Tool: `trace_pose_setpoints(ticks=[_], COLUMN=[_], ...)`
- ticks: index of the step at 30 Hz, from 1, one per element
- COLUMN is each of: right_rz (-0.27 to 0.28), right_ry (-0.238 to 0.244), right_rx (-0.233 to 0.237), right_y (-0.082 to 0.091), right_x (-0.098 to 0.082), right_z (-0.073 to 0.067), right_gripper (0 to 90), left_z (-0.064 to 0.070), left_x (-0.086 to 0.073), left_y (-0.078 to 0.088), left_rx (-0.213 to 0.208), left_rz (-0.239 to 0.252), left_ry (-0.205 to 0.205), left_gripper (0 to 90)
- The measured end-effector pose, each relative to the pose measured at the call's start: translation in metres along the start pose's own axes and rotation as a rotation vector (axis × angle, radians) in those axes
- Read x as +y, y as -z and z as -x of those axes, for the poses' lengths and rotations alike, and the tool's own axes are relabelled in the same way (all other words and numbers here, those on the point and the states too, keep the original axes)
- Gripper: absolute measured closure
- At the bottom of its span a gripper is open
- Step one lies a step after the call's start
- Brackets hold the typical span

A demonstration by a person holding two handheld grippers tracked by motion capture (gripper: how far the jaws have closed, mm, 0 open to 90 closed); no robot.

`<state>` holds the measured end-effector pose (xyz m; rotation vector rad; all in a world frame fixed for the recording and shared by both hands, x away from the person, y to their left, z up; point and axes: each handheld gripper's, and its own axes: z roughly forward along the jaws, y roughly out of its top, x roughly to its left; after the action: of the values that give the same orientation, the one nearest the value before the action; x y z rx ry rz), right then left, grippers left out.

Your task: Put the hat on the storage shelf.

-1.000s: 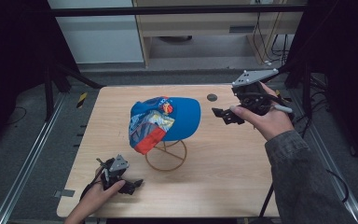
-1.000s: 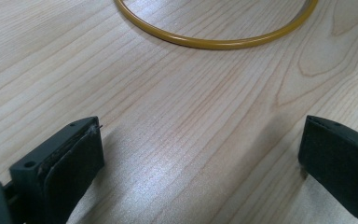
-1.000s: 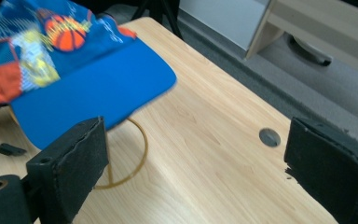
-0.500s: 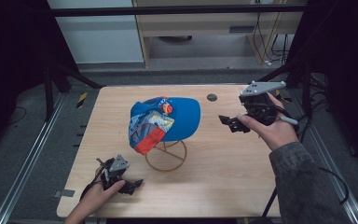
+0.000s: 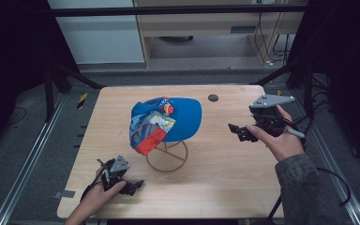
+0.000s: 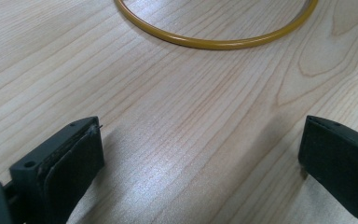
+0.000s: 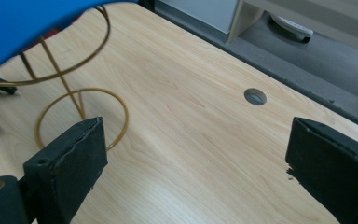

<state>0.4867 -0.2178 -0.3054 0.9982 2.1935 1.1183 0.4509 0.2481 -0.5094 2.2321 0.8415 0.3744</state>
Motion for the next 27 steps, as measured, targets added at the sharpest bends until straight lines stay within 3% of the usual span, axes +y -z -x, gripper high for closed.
trace_pose_setpoints(ticks=[9,16,27], right_rz=[0.000,-0.051,-0.106], right_ry=[-0.076,-0.109,-0.165], right_rx=[-0.048,-0.023,0.012], right_y=[-0.022,-0.042,-0.062], right_x=[-0.033,-0.067,-0.101], right_z=[0.005,-0.003,-0.014], right_gripper=[5.8,7.6,8.4], left_z=[0.000,0.000,0.000], left_x=[0.000,0.000,0.000], left_y=[0.000,0.000,0.000], left_rx=[0.001,0.002,0.003], left_rz=[-0.001,0.000,0.000], left_ry=[0.000,0.002,0.003], left_gripper=[0.0,0.0,0.0])
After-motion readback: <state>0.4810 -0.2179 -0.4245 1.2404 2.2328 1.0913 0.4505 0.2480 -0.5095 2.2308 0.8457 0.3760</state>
